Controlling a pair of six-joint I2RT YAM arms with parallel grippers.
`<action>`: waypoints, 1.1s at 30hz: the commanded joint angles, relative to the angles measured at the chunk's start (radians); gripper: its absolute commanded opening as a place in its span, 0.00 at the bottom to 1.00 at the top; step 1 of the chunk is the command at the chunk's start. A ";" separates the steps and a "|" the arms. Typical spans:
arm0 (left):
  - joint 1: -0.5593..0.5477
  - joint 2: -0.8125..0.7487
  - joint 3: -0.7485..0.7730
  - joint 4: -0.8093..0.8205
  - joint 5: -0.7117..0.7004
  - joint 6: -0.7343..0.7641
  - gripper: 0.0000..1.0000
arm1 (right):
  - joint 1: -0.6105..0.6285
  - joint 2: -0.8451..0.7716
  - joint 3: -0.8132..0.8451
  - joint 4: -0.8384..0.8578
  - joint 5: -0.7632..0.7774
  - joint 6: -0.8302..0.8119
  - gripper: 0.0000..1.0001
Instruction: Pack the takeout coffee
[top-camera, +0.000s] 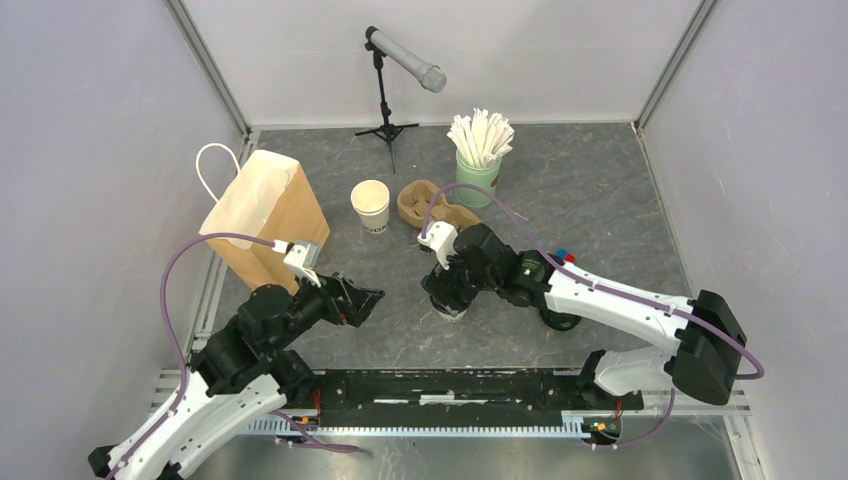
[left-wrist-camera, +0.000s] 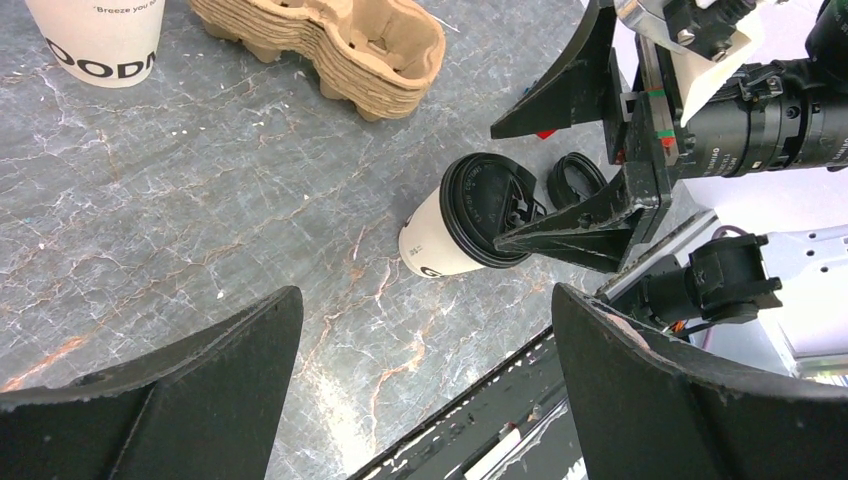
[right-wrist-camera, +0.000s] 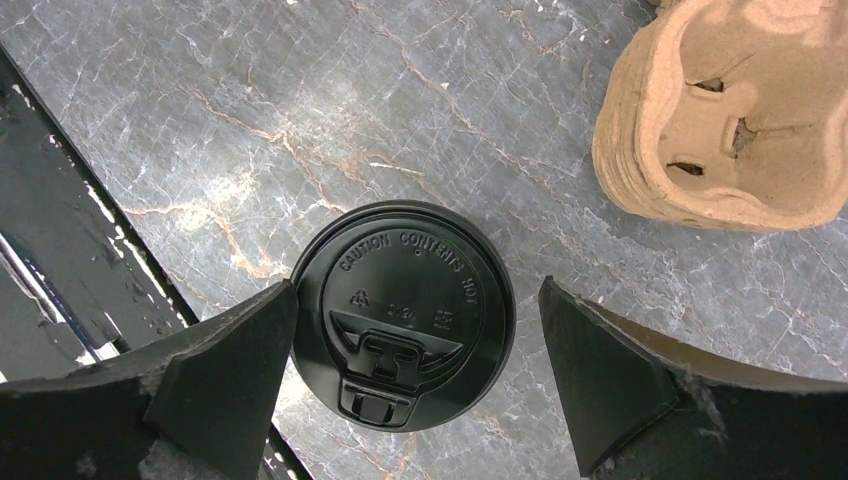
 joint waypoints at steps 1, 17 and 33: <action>-0.007 -0.008 0.014 -0.001 -0.031 0.043 1.00 | 0.003 -0.054 0.031 -0.026 -0.002 0.006 0.98; -0.012 -0.009 0.013 -0.002 -0.039 0.042 1.00 | 0.003 -0.041 -0.016 -0.024 -0.004 -0.007 0.98; -0.018 -0.012 0.013 -0.004 -0.046 0.041 1.00 | 0.003 -0.033 -0.038 -0.009 0.020 -0.014 0.96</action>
